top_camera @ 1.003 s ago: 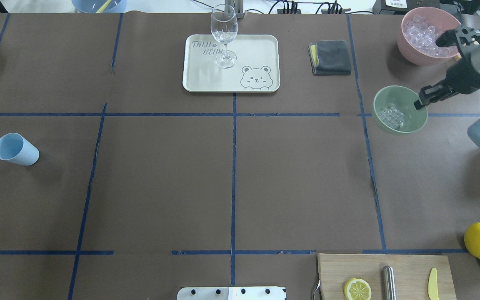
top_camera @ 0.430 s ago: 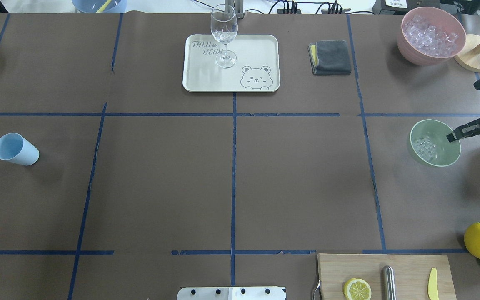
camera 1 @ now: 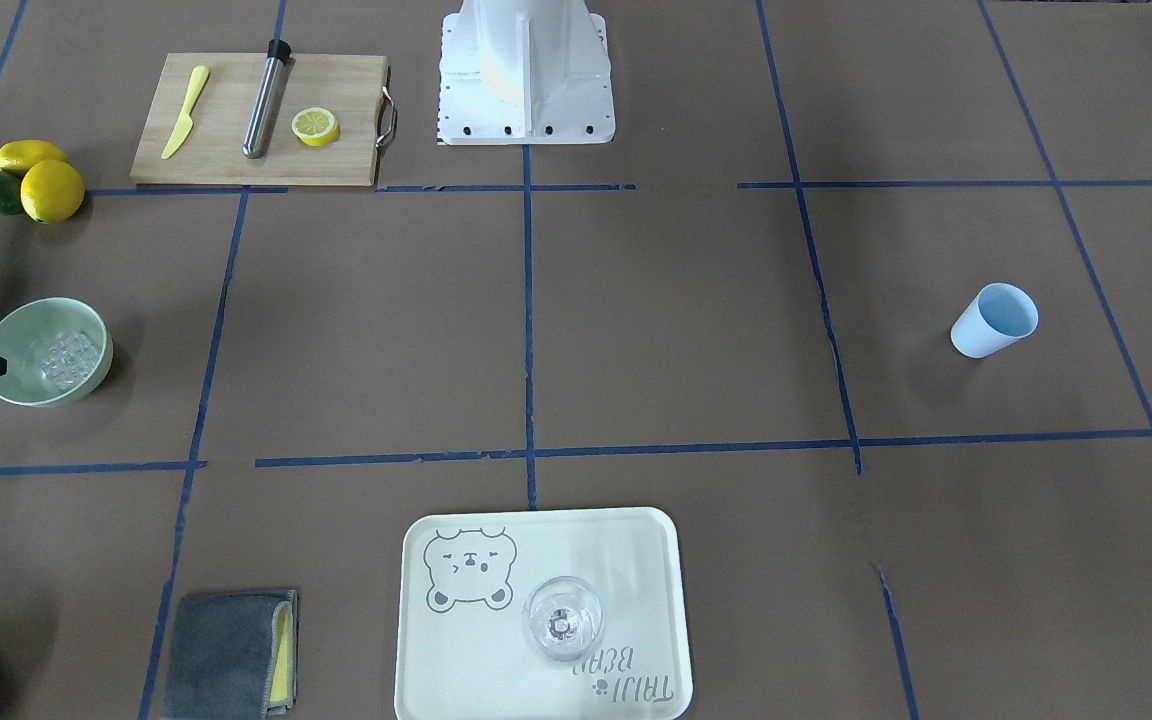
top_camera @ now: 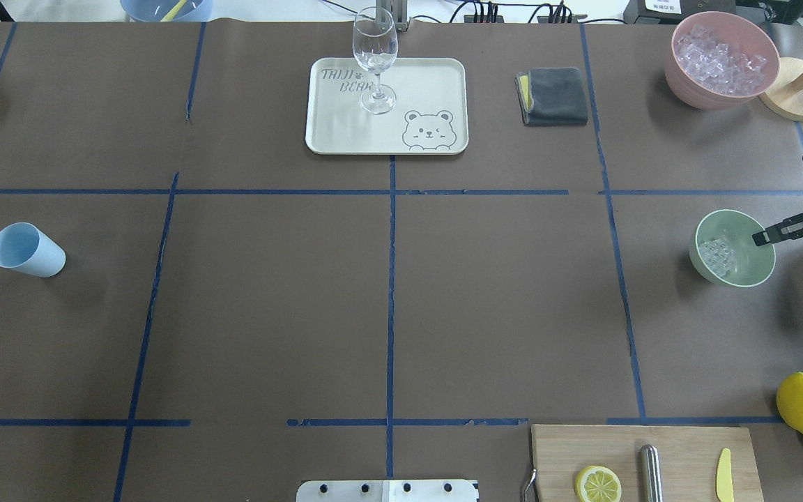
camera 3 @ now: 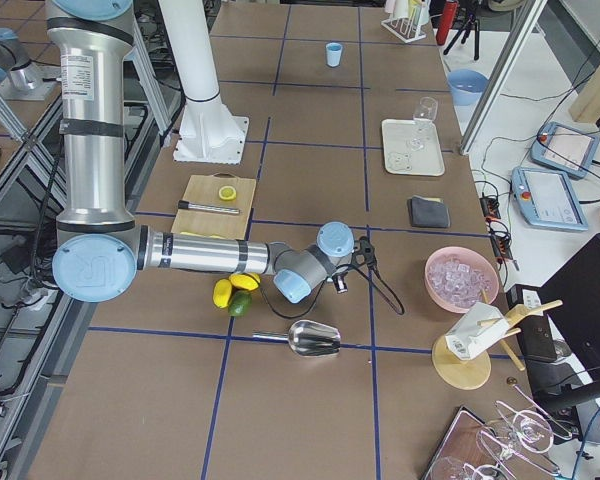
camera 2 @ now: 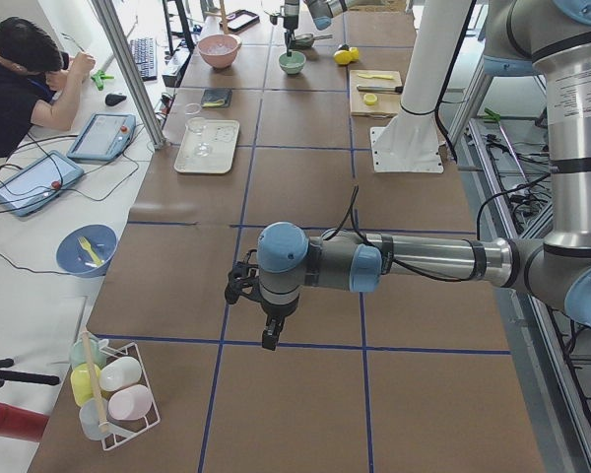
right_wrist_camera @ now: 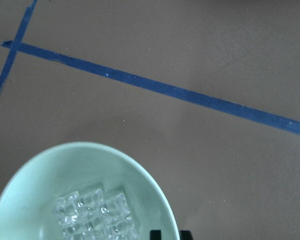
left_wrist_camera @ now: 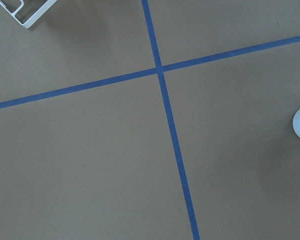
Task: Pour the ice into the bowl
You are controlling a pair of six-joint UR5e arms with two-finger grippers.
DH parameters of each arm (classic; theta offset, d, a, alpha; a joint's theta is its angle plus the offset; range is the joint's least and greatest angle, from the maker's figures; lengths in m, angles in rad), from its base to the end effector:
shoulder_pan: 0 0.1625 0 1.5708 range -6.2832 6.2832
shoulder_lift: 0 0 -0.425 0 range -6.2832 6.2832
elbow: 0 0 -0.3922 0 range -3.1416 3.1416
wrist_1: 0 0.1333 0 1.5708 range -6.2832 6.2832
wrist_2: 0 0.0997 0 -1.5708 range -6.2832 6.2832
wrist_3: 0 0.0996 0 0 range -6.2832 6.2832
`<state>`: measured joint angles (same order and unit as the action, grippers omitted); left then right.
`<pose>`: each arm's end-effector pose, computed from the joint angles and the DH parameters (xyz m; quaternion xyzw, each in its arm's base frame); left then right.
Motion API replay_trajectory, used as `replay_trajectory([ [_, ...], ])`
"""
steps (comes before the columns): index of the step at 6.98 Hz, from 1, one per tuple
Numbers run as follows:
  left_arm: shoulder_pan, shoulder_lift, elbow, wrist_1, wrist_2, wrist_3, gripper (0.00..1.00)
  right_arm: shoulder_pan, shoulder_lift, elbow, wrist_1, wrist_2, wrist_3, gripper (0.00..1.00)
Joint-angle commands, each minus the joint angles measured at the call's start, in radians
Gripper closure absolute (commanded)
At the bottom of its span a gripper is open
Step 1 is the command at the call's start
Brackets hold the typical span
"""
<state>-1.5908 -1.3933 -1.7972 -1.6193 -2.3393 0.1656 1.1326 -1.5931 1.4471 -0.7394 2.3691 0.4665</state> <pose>-0.0725 -0.4215 0.6232 0.0796 0.3686 0.0856 0.9222 -0.1559 -0.4788 0.6352 0.1185 -0.4645 -0.1183 0.8696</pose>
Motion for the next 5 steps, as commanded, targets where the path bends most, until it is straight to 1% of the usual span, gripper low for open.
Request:
replay_trajectory([
  [1, 0.000, -0.003, -0.001, 0.001, 0.000, 0.002, 0.00, 0.056, -0.002, 0.010, -0.030, -0.033, 0.003, 0.00],
  [2, 0.000, -0.004, -0.004, 0.001, 0.000, 0.005, 0.00, 0.115, 0.005, 0.010, -0.113, -0.053, -0.026, 0.00],
  [3, 0.000, -0.006, -0.002, 0.001, 0.002, 0.006, 0.00, 0.195, 0.013, 0.012, -0.211, -0.071, -0.152, 0.00],
  [4, 0.000, -0.007, -0.002, 0.001, 0.002, 0.006, 0.00, 0.276, 0.037, 0.056, -0.386, -0.061, -0.305, 0.00],
  [5, 0.000, -0.006, -0.001, 0.001, 0.003, 0.005, 0.00, 0.358, 0.054, 0.150, -0.628, -0.060, -0.412, 0.00],
])
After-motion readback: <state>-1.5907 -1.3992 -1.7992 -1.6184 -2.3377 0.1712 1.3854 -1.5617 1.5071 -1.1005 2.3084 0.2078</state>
